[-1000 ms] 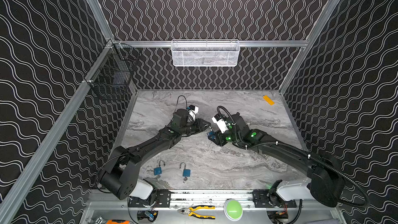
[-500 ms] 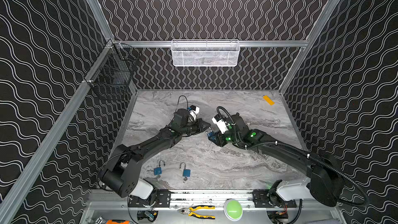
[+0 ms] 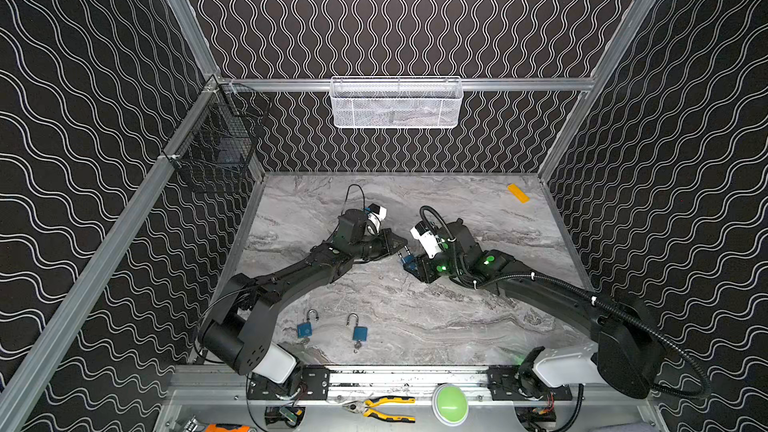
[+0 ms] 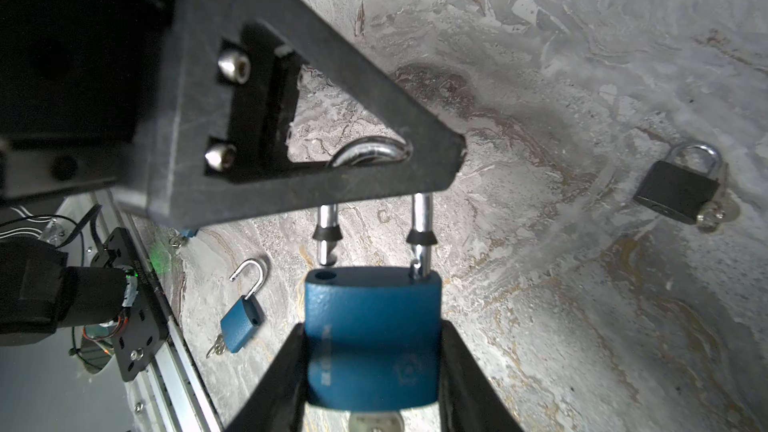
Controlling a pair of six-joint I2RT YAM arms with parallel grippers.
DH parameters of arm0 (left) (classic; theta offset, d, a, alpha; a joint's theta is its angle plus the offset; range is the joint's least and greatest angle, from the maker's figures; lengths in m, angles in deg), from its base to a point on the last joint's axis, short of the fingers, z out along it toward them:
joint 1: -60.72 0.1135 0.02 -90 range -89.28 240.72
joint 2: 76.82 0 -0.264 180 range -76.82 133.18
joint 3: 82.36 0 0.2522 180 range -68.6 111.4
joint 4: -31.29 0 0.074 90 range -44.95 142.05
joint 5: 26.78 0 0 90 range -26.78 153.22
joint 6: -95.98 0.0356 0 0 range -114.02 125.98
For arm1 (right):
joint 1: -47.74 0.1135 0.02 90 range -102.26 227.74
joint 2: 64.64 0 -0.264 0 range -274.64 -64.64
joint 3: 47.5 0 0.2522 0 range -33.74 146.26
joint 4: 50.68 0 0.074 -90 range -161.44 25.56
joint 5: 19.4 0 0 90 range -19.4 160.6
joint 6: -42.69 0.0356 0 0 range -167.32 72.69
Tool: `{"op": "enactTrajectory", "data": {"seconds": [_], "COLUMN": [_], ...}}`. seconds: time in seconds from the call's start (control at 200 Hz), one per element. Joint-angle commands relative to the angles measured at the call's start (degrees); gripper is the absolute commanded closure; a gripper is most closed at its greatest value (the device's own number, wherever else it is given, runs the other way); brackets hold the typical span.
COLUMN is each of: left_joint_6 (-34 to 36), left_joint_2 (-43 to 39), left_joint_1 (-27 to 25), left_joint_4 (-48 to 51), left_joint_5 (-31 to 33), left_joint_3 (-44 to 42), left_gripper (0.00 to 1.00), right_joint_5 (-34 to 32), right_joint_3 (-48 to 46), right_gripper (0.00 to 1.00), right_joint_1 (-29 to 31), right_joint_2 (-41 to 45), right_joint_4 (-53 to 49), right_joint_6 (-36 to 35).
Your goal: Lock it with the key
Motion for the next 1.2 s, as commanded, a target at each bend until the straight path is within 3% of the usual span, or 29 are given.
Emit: {"op": "enactTrajectory", "data": {"seconds": [0.0,0.4,0.586,0.826,1.196], "left_joint_6": [0.12,-1.23,-2.69,-4.56,-6.02], "left_joint_2": [-0.59,-1.6,-2.61,-5.39,-8.7], "left_joint_1": [0.23,0.25,0.15,-0.71,-2.16], "left_joint_4": [0.62,-2.33,-1.88,1.53,6.26], "left_joint_5": [3.69,3.94,5.15,7.3,9.51], "left_joint_3": [0.45,-0.17,-0.23,1.27,2.44], "left_gripper": [1.0,1.0,1.0,1.0,1.0], "right_joint_5": [1.57,3.33,4.38,1.86,-4.77], "right_joint_3": [-0.33,-2.81,-7.82,-14.64,-31.96], "right_gripper": [0.53,0.36,0.34,0.35,0.38], "right_joint_1": [-0.43,-1.66,-2.73,-3.49,-1.7], "right_joint_2": [0.44,2.45,7.35,10.98,16.58], "right_joint_4": [3.81,5.15,8.9,14.94,47.29], "right_joint_6": [0.94,3.39,5.87,2.08,-6.13]}}
